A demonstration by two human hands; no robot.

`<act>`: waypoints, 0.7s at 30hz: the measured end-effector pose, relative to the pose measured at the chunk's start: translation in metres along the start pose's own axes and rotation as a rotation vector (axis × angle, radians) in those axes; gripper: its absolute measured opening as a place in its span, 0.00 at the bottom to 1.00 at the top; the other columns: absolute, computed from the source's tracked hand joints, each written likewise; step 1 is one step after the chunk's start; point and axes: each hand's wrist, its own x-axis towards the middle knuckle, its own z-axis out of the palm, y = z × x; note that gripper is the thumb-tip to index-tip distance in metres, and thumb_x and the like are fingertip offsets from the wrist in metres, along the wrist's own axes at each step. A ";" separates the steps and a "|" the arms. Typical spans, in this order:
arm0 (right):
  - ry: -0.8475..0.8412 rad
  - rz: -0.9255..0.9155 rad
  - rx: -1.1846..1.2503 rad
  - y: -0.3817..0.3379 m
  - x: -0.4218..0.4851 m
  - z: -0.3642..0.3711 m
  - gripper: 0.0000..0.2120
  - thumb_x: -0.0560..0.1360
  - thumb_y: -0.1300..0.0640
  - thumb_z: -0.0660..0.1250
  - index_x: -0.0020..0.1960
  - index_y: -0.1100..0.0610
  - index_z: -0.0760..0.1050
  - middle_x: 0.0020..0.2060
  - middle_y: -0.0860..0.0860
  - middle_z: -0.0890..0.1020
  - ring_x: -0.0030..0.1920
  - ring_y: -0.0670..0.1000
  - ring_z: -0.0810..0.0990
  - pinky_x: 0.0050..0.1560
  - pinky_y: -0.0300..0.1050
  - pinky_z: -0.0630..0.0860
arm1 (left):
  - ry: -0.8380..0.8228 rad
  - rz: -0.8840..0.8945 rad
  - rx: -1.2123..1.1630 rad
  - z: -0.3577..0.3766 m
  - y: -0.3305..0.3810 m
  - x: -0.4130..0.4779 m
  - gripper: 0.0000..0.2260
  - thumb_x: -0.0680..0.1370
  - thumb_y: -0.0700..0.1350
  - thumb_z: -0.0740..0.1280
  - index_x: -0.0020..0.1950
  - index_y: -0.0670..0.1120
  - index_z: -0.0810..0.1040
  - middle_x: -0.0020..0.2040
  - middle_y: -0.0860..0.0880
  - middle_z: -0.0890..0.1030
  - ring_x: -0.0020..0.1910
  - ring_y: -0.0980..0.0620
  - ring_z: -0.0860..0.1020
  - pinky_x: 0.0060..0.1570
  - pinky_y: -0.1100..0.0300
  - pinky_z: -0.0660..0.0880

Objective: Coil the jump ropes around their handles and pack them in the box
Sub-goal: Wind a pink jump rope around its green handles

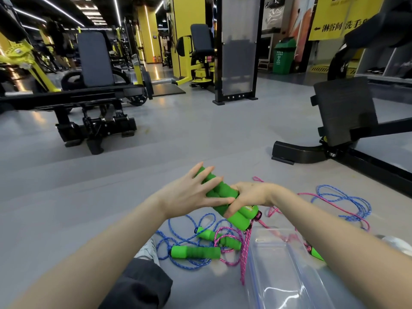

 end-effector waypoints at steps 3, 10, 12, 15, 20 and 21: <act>-0.041 0.000 0.027 0.005 0.005 0.003 0.09 0.65 0.60 0.74 0.37 0.51 0.74 0.33 0.44 0.80 0.39 0.47 0.79 0.45 0.40 0.75 | 0.024 -0.009 -0.067 0.009 0.001 -0.003 0.34 0.72 0.44 0.69 0.74 0.60 0.59 0.58 0.41 0.70 0.49 0.40 0.75 0.50 0.45 0.74; -0.080 -0.027 0.470 0.022 0.008 0.002 0.22 0.66 0.59 0.70 0.60 0.57 0.75 0.53 0.55 0.82 0.49 0.50 0.83 0.50 0.43 0.80 | 0.038 -0.094 -0.107 0.025 -0.001 -0.024 0.30 0.76 0.42 0.64 0.74 0.60 0.59 0.56 0.40 0.75 0.49 0.41 0.74 0.49 0.48 0.70; -0.109 -0.061 0.594 0.027 0.008 0.002 0.18 0.69 0.61 0.69 0.58 0.54 0.75 0.50 0.54 0.83 0.44 0.50 0.83 0.45 0.43 0.81 | 0.049 -0.137 -0.099 0.027 -0.005 -0.029 0.27 0.78 0.39 0.57 0.75 0.59 0.60 0.55 0.38 0.74 0.52 0.40 0.74 0.56 0.44 0.70; -0.102 -0.041 0.621 0.038 0.010 0.003 0.17 0.73 0.67 0.66 0.58 0.51 0.73 0.45 0.50 0.84 0.37 0.51 0.84 0.42 0.43 0.81 | 0.051 -0.187 -0.067 0.030 -0.014 -0.039 0.29 0.76 0.37 0.60 0.74 0.57 0.62 0.55 0.38 0.72 0.50 0.39 0.75 0.55 0.43 0.72; 0.237 0.065 0.082 0.039 0.022 -0.014 0.08 0.71 0.69 0.68 0.39 0.57 0.78 0.29 0.52 0.81 0.23 0.42 0.73 0.33 0.38 0.71 | -0.020 -0.287 0.006 0.035 -0.024 -0.065 0.30 0.71 0.34 0.57 0.72 0.53 0.65 0.55 0.37 0.74 0.44 0.40 0.75 0.43 0.48 0.71; 0.312 0.069 -0.071 0.035 0.025 -0.021 0.07 0.71 0.67 0.68 0.37 0.58 0.78 0.30 0.55 0.81 0.23 0.42 0.73 0.34 0.39 0.71 | -0.034 -0.320 0.016 0.035 -0.025 -0.070 0.30 0.70 0.33 0.54 0.71 0.52 0.65 0.54 0.36 0.74 0.43 0.40 0.75 0.42 0.49 0.70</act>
